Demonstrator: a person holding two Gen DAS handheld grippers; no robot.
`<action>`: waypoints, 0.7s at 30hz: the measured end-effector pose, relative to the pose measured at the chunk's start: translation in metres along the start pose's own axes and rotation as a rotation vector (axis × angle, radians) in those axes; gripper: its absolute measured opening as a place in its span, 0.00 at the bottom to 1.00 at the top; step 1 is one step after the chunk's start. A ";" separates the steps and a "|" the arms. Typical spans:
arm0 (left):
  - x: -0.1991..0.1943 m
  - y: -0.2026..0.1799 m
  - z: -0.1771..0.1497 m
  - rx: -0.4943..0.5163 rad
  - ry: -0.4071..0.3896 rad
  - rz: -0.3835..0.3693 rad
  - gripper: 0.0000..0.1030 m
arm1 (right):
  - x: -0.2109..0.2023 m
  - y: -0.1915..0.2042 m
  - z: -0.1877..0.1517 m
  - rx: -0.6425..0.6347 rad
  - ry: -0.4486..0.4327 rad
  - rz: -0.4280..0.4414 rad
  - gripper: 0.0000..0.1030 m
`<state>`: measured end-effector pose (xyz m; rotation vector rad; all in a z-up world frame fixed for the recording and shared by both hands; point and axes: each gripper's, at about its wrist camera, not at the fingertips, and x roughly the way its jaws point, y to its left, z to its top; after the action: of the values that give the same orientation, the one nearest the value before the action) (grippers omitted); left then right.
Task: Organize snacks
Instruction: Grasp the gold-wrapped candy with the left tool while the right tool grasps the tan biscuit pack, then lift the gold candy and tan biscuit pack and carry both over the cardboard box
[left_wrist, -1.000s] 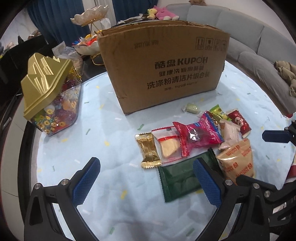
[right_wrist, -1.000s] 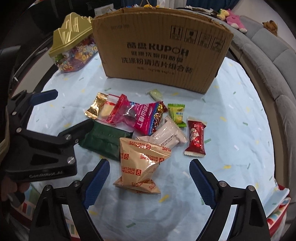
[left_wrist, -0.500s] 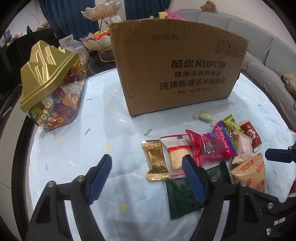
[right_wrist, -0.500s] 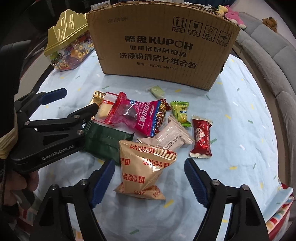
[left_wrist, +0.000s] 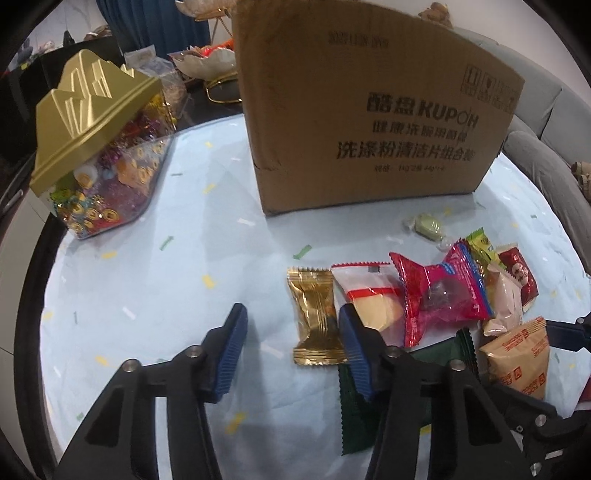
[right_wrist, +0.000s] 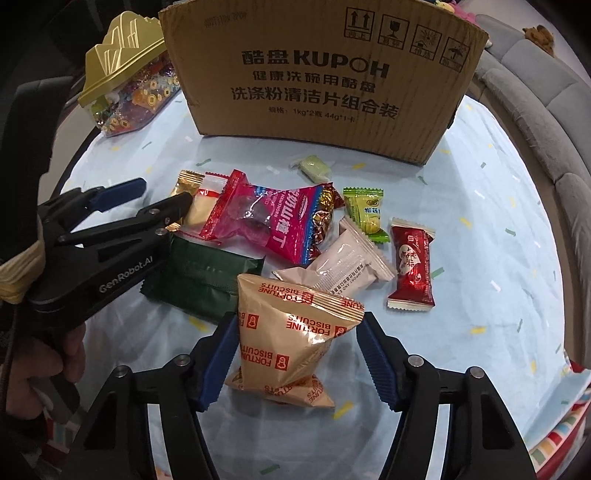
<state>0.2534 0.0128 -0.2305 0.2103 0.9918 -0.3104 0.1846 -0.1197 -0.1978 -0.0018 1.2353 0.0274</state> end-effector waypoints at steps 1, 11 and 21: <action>0.002 0.000 -0.001 0.000 0.006 0.000 0.45 | 0.001 0.000 0.000 0.002 0.004 0.001 0.61; 0.000 -0.008 -0.002 -0.007 -0.010 -0.028 0.22 | -0.001 -0.005 -0.003 0.023 -0.006 0.011 0.46; -0.022 -0.013 -0.005 -0.012 -0.039 -0.013 0.22 | -0.017 -0.003 -0.006 0.000 -0.050 0.019 0.45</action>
<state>0.2337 0.0061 -0.2153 0.1868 0.9567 -0.3195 0.1730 -0.1227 -0.1839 0.0105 1.1849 0.0439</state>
